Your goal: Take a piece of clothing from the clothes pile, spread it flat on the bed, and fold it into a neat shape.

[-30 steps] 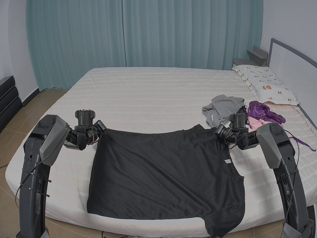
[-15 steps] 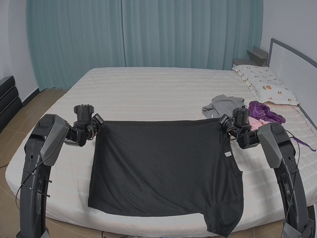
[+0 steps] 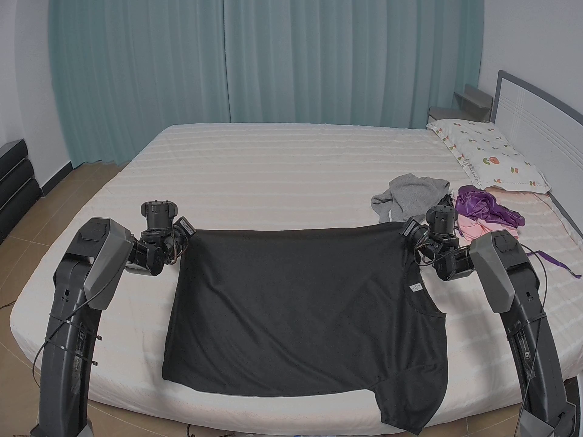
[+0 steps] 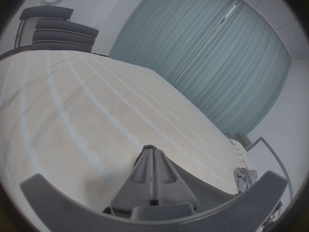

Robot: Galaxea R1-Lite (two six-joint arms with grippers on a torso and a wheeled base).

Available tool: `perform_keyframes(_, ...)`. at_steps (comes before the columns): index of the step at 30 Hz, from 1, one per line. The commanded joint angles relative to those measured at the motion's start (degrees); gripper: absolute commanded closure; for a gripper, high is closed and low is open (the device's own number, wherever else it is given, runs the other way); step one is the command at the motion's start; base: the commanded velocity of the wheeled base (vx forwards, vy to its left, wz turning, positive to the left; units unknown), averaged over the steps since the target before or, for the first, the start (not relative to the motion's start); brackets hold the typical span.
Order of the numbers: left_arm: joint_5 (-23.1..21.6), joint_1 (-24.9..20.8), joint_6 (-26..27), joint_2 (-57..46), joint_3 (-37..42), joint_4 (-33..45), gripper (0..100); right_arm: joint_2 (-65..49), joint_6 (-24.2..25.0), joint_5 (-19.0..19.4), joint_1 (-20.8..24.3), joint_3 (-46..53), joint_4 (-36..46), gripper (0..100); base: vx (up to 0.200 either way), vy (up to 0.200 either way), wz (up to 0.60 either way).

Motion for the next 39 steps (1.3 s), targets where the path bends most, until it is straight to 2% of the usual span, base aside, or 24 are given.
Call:
perform_keyframes(1, 0.0, -0.3, 0.1, 1.3, 0.0, 0.1, 100, 1.3, 0.0, 0.1, 0.1, 0.0, 0.2, 100, 0.000, 0.000, 0.00)
perform_keyframes(2, -0.1, -0.3, 0.1, 1.4, 0.0, 0.1, 100, 1.5, 0.0, 0.1, 0.2, 0.0, 0.3, 100, 0.000, 0.000, 0.00)
perform_keyframes(3, -0.1, -0.3, 0.1, 1.4, 0.0, 0.2, 0, 1.6, 0.0, 0.1, 0.2, 0.0, 0.3, 100, 0.000, 0.000, 0.00)
perform_keyframes(5, 0.0, -0.4, 0.0, 1.9, 0.0, 0.1, 0, 1.6, 0.0, 0.2, 0.4, 0.0, 0.4, 100, 0.000, 0.000, 0.00)
perform_keyframes(6, 0.1, -0.6, 0.0, 1.9, 0.1, 0.1, 0, 1.6, 0.1, 0.1, 0.5, 0.0, 0.3, 0, 0.000, 0.000, 0.00)
perform_keyframes(9, 0.3, -0.6, 0.0, 1.3, 1.0, 0.2, 0, 0.2, 0.4, 0.1, 0.4, 0.0, -0.1, 0, 0.000, 0.000, 0.00)
perform_keyframes(12, 0.4, -0.3, -0.1, -2.3, 4.5, 0.3, 0, -5.6, 1.1, 0.3, -0.3, 7.2, -0.5, 0, 0.000, 0.000, 0.00)
perform_keyframes(18, -2.8, 0.5, -0.2, -16.3, 22.4, -0.7, 0, -20.9, 2.2, 5.9, -2.8, 32.4, -6.0, 0, 0.000, 0.000, 0.00)
perform_keyframes(19, -2.8, 0.5, -0.2, -16.3, 22.4, -0.7, 0, -20.9, 2.2, 5.9, -2.8, 32.4, -6.0, 0, 0.000, 0.000, 0.00)
perform_keyframes(20, -4.6, 0.5, -0.2, -21.2, 28.7, -1.0, 0, -26.0, 2.3, 7.5, -3.3, 42.4, -10.6, 0, 0.000, 0.000, 0.00)
perform_keyframes(24, -7.8, 0.0, -0.2, -28.4, 40.4, -1.9, 0, -34.1, 2.3, 10.3, -4.0, 58.0, -15.4, 0, 0.000, 0.000, 0.00)
perform_keyframes(25, -7.8, 0.0, -0.2, -28.6, 40.8, -2.0, 0, -34.3, 2.3, 10.3, -4.1, 58.5, -15.5, 0, 0.000, 0.000, 0.00)
perform_keyframes(27, -7.8, -1.0, -0.5, -31.8, 47.2, -3.3, 0, -38.7, 2.7, 11.2, -4.1, 67.0, -16.2, 0, 0.000, 0.000, 0.00)
perform_keyframes(31, -8.0, -2.0, -2.3, -34.9, 55.8, -6.6, 0, -43.3, 4.9, 13.3, -4.2, 76.0, -19.3, 0, 0.000, 0.000, 0.00)
perform_keyframes(34, -7.8, -3.2, -3.4, -36.6, 63.4, -11.5, 0, -46.8, 8.1, 14.8, -4.1, 85.1, -25.0, 0, 0.000, 0.000, 0.00)
perform_keyframes(39, -8.1, -3.9, -3.5, -39.3, 72.8, -16.3, 0, -47.8, 8.4, 15.0, -3.6, 93.2, -29.6, 0, 0.000, 0.000, 0.00)
